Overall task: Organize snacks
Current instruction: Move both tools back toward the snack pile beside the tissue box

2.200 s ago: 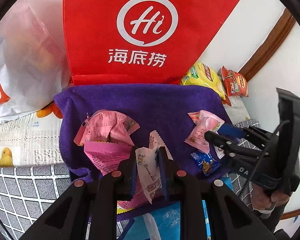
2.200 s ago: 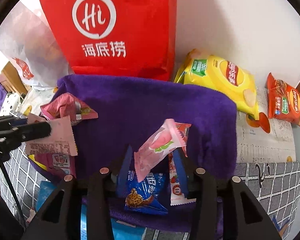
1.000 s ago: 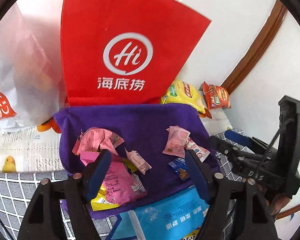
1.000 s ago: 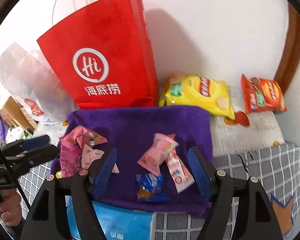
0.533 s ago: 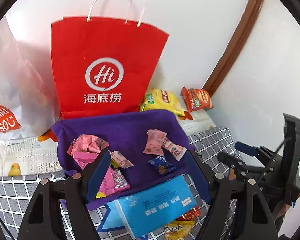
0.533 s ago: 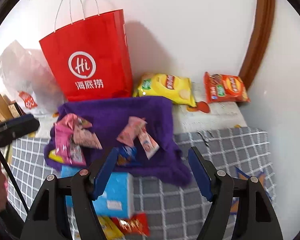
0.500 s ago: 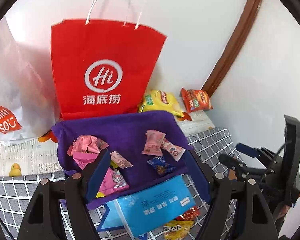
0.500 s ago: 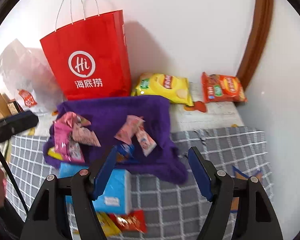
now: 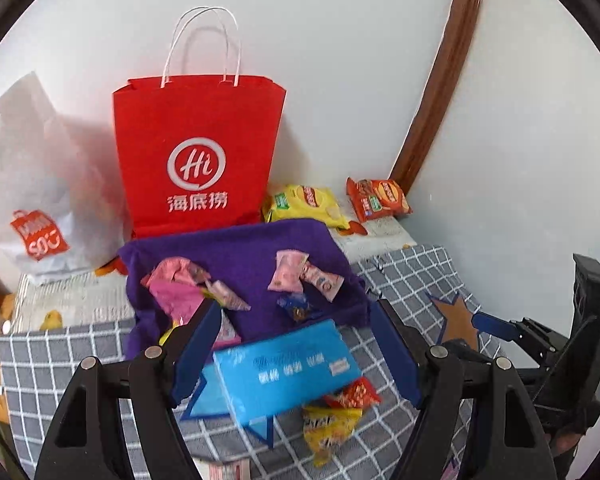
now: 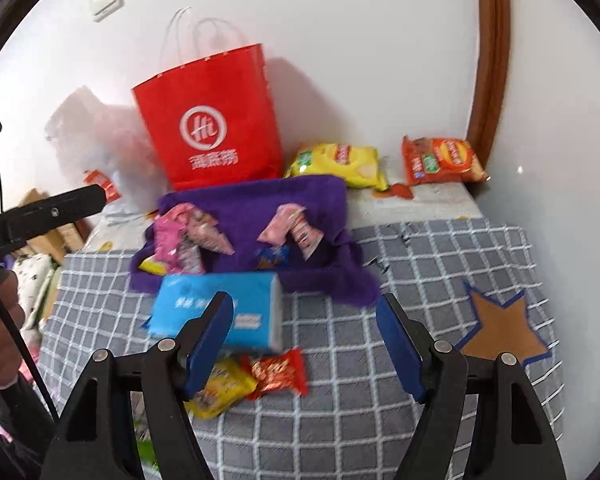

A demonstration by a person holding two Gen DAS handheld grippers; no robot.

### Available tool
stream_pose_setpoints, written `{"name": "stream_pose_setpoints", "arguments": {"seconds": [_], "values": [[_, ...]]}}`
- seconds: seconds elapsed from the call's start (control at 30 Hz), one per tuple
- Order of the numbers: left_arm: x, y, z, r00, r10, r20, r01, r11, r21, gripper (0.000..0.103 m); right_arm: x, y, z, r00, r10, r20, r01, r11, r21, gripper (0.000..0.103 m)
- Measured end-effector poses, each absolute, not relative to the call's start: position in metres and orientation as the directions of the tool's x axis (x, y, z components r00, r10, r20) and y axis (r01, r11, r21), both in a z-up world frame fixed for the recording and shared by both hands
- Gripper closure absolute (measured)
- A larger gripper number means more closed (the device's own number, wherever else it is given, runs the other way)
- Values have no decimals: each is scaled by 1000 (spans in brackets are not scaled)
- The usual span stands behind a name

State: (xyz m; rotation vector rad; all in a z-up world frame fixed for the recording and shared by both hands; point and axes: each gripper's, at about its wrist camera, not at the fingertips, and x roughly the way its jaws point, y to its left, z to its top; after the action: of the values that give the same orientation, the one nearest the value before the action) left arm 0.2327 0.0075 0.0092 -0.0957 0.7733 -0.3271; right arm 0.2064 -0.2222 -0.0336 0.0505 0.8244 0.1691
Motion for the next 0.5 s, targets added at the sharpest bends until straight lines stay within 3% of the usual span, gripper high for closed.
{"name": "stream_pose_setpoints", "arguments": {"seconds": [0.5], "values": [[156, 53, -32, 677, -201, -708, 101, 978, -181, 28, 158, -211, -56, 709, 239, -664, -202, 970, 133, 31]]}}
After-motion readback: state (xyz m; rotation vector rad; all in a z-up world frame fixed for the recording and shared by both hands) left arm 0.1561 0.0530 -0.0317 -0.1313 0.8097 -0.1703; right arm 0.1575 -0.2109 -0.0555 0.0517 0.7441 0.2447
